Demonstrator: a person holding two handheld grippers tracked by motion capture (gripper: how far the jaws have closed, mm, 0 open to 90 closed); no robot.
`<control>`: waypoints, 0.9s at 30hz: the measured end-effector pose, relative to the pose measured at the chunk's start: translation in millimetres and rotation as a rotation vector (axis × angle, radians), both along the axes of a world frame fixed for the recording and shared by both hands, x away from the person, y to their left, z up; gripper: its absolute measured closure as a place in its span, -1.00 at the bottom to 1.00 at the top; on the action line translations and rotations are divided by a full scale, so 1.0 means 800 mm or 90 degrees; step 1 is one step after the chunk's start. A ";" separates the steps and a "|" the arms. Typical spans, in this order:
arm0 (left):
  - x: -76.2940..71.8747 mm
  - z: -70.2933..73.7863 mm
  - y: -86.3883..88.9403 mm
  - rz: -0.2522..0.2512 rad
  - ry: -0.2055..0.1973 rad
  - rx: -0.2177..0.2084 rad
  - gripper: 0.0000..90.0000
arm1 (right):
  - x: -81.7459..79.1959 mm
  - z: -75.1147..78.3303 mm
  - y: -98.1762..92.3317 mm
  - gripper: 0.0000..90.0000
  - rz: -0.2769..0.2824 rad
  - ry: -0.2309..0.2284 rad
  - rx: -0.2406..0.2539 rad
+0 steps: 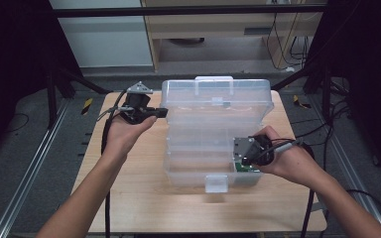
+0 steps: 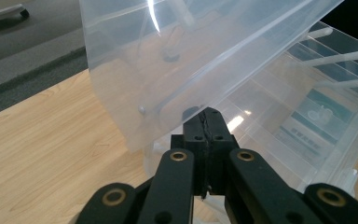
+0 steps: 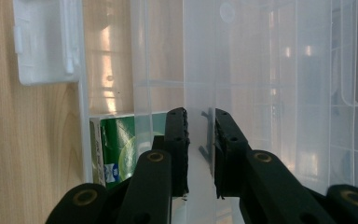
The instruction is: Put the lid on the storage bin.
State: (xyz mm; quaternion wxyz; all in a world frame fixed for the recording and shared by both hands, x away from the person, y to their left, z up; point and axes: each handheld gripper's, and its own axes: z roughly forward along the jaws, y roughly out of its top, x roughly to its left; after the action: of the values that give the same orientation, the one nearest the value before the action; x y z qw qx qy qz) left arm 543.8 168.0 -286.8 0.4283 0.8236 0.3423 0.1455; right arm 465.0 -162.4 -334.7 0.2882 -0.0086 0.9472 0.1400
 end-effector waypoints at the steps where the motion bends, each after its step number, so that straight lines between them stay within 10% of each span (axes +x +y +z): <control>1: -0.001 -0.002 0.000 0.001 0.001 -0.004 1.00 | 0.000 0.000 0.000 0.73 0.000 0.001 0.001; 8: -0.007 -0.004 0.004 -0.002 0.000 -0.007 1.00 | -0.002 -0.002 -0.002 0.55 -0.008 0.005 0.020; 21: -0.029 -0.018 0.004 -0.018 -0.003 -0.012 0.99 | -0.018 0.012 -0.025 -0.29 -0.101 0.006 0.178; 22: -0.043 -0.019 -0.003 0.060 0.043 -0.049 1.00 | -0.020 0.012 -0.028 -0.33 -0.110 0.007 0.187; 23: -0.043 -0.019 -0.003 0.060 0.043 -0.049 1.00 | -0.020 0.012 -0.028 -0.33 -0.110 0.007 0.187; 25: -0.035 -0.023 0.004 -0.023 -0.008 -0.011 1.00 | -0.027 0.011 -0.039 -0.42 -0.134 0.005 0.210; 27: -0.036 -0.025 0.004 -0.023 -0.010 -0.010 1.00 | -0.029 0.010 -0.043 -0.44 -0.143 0.007 0.218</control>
State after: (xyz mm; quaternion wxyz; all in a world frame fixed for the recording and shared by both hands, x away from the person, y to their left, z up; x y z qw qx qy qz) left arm 514.8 171.3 -306.5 0.4398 0.8251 0.3254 0.1413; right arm 441.5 -196.8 -326.4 0.2937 0.1469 0.9062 0.2663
